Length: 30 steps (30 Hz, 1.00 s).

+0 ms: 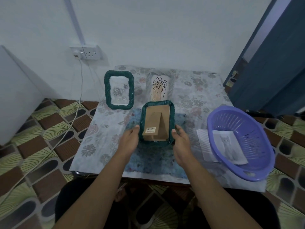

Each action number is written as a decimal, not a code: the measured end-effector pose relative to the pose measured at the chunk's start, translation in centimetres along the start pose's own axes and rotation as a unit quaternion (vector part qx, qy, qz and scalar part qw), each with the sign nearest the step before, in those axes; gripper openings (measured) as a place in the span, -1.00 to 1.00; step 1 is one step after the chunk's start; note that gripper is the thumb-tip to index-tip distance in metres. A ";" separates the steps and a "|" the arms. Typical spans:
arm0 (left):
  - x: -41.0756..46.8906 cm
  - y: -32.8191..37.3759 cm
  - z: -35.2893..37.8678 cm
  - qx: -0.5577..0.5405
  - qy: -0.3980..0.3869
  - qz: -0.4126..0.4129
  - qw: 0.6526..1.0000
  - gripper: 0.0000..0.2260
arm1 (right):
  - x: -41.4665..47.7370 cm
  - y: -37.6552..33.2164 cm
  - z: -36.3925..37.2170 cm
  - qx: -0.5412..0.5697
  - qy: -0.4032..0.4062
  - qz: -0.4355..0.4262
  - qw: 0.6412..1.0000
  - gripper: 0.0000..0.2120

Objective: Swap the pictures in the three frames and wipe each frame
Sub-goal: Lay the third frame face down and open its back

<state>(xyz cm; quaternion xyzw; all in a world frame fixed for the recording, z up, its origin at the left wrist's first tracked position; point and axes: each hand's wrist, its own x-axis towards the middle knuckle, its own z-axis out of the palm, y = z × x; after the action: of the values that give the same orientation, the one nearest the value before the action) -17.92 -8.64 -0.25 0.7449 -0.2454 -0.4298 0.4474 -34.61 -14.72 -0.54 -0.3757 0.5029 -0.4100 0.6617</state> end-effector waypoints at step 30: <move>1.7 -1.8 0.8 0.243 0.040 0.157 0.957 -0.57 | 0.5 1.6 2.0 -0.318 0.076 -0.066 0.943 -0.45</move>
<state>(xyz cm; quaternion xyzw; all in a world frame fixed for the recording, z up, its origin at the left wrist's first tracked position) -17.78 -9.47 -2.70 0.7996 -0.4382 -0.2519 0.3244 -32.32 -14.43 -1.76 -0.5669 0.6297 -0.2989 0.4390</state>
